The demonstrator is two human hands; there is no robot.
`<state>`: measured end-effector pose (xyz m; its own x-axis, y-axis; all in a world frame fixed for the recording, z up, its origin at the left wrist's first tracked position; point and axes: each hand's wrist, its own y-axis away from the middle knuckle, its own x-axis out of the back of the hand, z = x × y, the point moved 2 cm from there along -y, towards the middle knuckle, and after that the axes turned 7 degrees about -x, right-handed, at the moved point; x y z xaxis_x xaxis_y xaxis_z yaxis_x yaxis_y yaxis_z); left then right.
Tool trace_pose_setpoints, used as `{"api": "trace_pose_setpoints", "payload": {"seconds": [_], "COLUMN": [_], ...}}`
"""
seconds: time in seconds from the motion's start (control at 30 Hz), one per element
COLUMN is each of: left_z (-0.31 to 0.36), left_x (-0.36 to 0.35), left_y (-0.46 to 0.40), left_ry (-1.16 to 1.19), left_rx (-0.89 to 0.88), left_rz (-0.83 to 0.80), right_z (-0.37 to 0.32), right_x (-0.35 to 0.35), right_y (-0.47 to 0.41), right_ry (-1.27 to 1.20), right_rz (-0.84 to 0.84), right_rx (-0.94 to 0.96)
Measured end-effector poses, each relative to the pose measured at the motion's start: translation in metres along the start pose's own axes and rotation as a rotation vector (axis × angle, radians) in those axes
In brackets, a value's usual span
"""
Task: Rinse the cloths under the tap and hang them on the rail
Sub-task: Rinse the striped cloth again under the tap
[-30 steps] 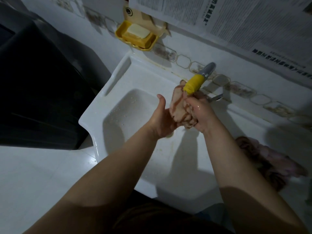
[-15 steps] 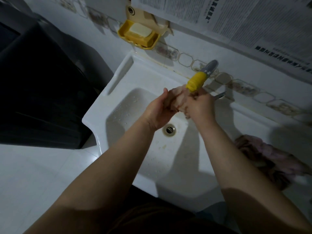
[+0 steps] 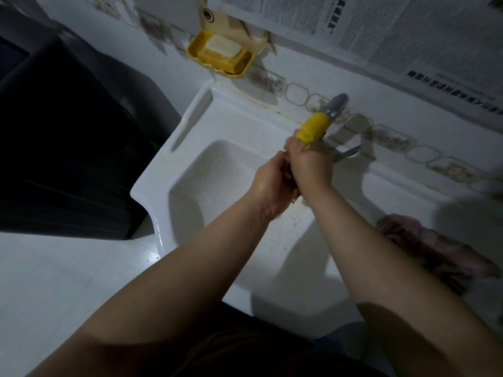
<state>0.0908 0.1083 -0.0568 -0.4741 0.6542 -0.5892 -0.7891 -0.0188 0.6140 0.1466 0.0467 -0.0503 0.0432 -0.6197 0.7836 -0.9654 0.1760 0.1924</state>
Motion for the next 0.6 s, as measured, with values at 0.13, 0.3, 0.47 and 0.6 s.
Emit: {"api": "trace_pose_setpoints", "payload": {"seconds": [0.13,0.3,0.47,0.6], "left_z": [0.006,0.007,0.007,0.015], "left_x": [-0.007,-0.005,-0.005,0.001], "left_y": [0.001,0.001,0.007,0.003], "left_ry": [0.035,-0.004,-0.011,-0.002], "left_rx": [-0.026,0.014,0.02,0.067], "left_rz": [0.002,0.003,0.029,0.0], "right_z": [-0.002,0.0,0.004,-0.003], "right_x": [0.003,-0.001,0.002,-0.002], "right_y": [0.002,0.006,0.005,0.025], "right_ry": [-0.038,-0.038,-0.038,0.033], "right_rz": [0.021,-0.031,-0.042,0.006], "right_rx": [0.005,0.001,0.002,0.14]}}
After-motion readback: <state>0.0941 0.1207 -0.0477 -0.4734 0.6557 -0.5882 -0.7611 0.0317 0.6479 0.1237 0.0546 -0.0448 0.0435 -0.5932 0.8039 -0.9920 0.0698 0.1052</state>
